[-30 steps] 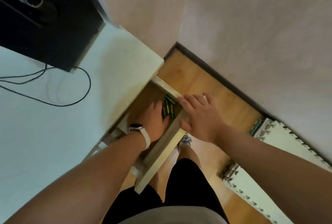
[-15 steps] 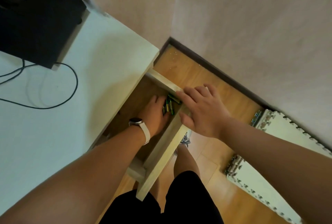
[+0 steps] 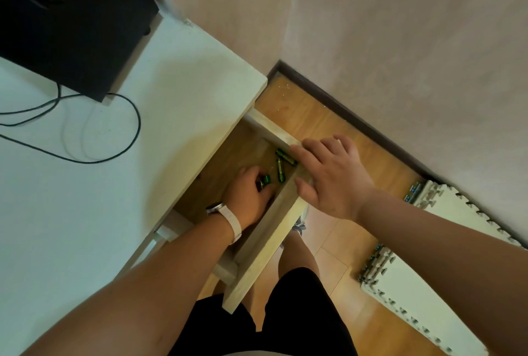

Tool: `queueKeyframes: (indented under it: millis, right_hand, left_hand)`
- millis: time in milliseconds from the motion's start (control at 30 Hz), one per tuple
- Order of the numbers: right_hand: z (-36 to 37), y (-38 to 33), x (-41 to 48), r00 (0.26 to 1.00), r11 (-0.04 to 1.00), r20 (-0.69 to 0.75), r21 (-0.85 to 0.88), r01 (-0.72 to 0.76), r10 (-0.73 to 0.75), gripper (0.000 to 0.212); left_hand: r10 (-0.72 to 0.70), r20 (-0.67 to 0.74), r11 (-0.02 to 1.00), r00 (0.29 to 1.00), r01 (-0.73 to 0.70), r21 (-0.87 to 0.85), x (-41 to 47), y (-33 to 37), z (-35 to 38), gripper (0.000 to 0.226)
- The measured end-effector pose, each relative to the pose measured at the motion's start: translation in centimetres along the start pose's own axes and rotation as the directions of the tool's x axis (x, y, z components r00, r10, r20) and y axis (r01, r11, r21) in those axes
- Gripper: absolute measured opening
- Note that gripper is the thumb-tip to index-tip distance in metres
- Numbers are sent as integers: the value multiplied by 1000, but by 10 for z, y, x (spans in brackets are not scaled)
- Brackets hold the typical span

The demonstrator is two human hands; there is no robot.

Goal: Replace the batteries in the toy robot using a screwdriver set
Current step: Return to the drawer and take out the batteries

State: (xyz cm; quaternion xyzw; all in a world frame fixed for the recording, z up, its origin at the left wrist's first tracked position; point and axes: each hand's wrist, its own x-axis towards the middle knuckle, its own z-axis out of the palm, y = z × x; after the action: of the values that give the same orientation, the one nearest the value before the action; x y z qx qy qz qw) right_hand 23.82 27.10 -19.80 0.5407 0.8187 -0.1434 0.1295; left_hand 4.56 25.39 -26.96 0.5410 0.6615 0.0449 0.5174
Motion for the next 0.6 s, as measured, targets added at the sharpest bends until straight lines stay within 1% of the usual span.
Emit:
queueKeyframes:
  millis: [200,267,333,367,500,600]
  right_hand:
    - [1,0,-1,998,1000,-66,21,12,-11,52]
    - [2,0,-1,997,1000,-80,23,14,-12,52]
    - [3,0,-1,996,1000,-93,25,16,-13,51]
    - [4,1,-1,995,999,-100,26,18,-16,51]
    - [4,1,0,995,999,-94,26,19,-17,52]
    - [3,0,-1,997,1000,-76,27,15,-13,52]
  left_hand:
    - [-39,-37,998,999,37,-54,-2,3,1,17]
    - [-55,-28,998,998,54,-20,-2,2,5,11]
    - [-57,-12,998,998,57,24,-3,3,8,12]
    - [-61,-13,998,998,62,19,-4,3,9,13]
    - [-81,-4,996,997,80,-50,-12,5,11,13]
    - [-113,60,990,992,117,-75,-16,4,7,17]
